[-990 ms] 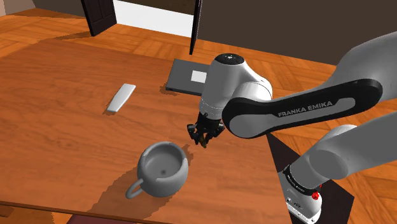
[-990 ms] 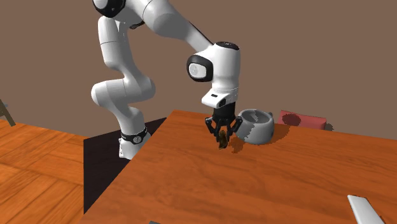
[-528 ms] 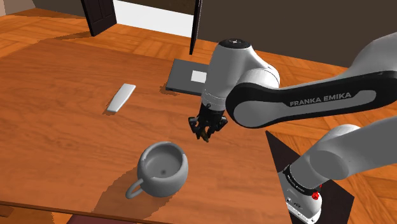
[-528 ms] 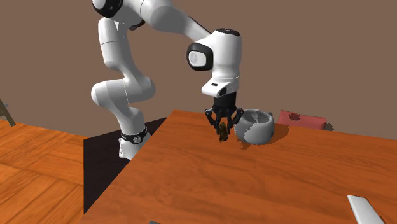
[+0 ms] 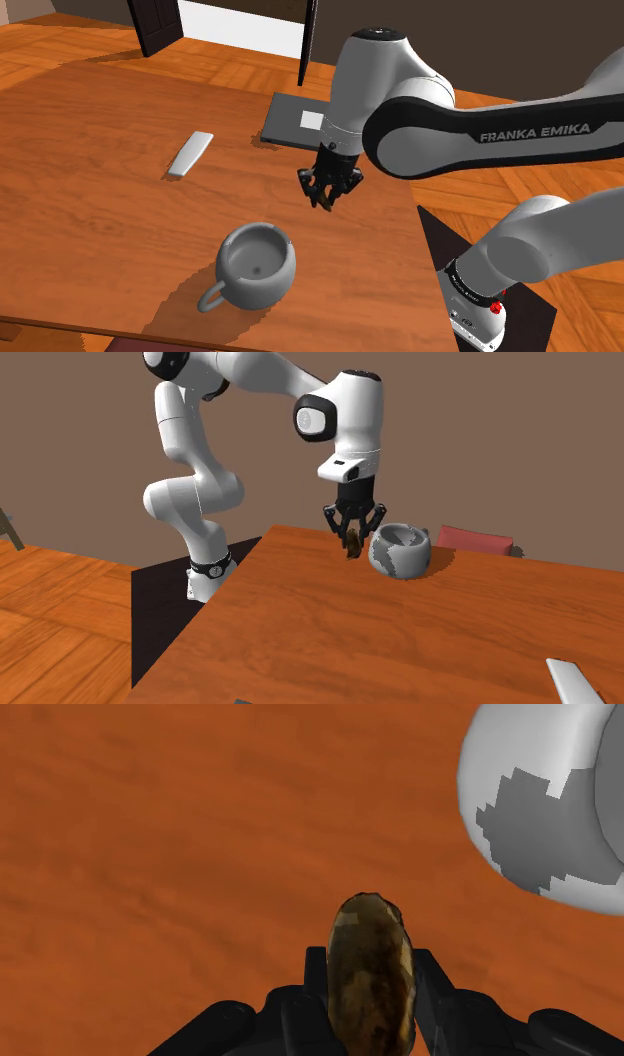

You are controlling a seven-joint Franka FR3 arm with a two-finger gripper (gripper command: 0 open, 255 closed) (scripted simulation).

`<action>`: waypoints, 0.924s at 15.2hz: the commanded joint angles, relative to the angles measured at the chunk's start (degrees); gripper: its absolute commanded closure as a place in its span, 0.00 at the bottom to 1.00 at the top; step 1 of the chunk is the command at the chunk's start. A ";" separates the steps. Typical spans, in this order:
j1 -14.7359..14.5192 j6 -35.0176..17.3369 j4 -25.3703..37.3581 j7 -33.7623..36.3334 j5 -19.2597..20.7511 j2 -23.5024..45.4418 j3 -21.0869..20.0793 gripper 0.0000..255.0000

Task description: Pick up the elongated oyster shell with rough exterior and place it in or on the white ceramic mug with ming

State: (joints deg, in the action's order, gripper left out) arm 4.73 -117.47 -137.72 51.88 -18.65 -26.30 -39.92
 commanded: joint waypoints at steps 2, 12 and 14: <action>-0.09 2.44 1.46 -0.25 0.10 -0.94 0.90 1.00; 0.27 7.15 9.32 4.73 1.35 1.51 -2.04 1.00; 0.79 6.82 12.22 8.32 2.42 4.40 -5.27 1.00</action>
State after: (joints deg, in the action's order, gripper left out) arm 5.22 -110.88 -127.31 58.35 -16.81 -23.34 -43.72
